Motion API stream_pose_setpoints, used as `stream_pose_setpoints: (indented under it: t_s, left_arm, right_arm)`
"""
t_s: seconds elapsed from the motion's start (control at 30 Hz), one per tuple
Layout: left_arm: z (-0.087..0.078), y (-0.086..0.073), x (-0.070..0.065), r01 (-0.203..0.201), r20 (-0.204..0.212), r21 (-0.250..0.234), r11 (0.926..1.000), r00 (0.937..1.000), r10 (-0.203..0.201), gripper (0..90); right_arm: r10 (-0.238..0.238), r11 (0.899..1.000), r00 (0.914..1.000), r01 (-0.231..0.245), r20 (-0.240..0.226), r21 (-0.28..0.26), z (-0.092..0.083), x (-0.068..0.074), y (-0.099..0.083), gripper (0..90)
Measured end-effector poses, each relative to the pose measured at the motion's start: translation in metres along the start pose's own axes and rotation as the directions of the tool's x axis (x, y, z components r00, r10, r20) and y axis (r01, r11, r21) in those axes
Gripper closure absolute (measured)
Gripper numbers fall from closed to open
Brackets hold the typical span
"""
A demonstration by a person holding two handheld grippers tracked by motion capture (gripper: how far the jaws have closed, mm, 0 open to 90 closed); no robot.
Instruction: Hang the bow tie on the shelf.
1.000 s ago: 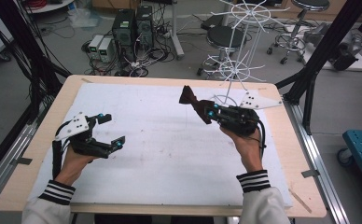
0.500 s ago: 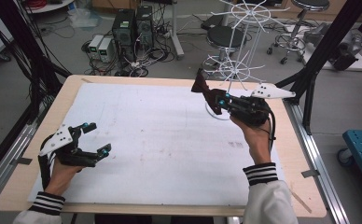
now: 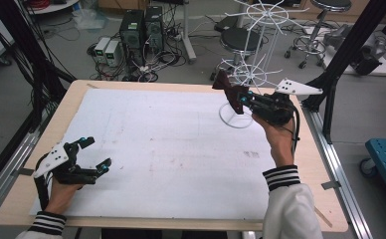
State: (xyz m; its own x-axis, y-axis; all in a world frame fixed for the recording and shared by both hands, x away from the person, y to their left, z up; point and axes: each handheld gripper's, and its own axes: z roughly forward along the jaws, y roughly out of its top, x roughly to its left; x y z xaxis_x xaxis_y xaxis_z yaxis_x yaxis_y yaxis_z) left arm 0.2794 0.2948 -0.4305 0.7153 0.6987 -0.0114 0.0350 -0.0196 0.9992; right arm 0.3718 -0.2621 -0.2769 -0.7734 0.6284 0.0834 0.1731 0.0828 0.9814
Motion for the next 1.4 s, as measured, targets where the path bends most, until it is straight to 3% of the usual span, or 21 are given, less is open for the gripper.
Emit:
stream_pose_setpoints:
  t_s: [0.6, 1.03, 1.4]
  left_arm:
    - [-0.002, -0.012, -0.002, -0.006, -0.015, -0.027, 0.9996, 0.9999, 0.006, 1.7]
    - [-0.006, -0.021, 0.000, 0.009, -0.014, -0.032, 0.9994, 0.9999, -0.010, 1.7]
    - [-0.007, -0.022, 0.000, 0.011, -0.012, -0.034, 0.9993, 0.9999, -0.011, 1.7]
  right_arm:
    - [0.029, 0.999, 0.9979, -0.030, 0.058, 0.022, 0.001, -0.022, 0.008, 85.1]
    - [0.086, 0.994, 0.9921, -0.091, 0.091, 0.053, 0.008, -0.039, 0.004, 85.0]
    - [0.094, 0.993, 0.9857, -0.102, 0.140, 0.053, 0.007, -0.046, 0.001, 84.8]
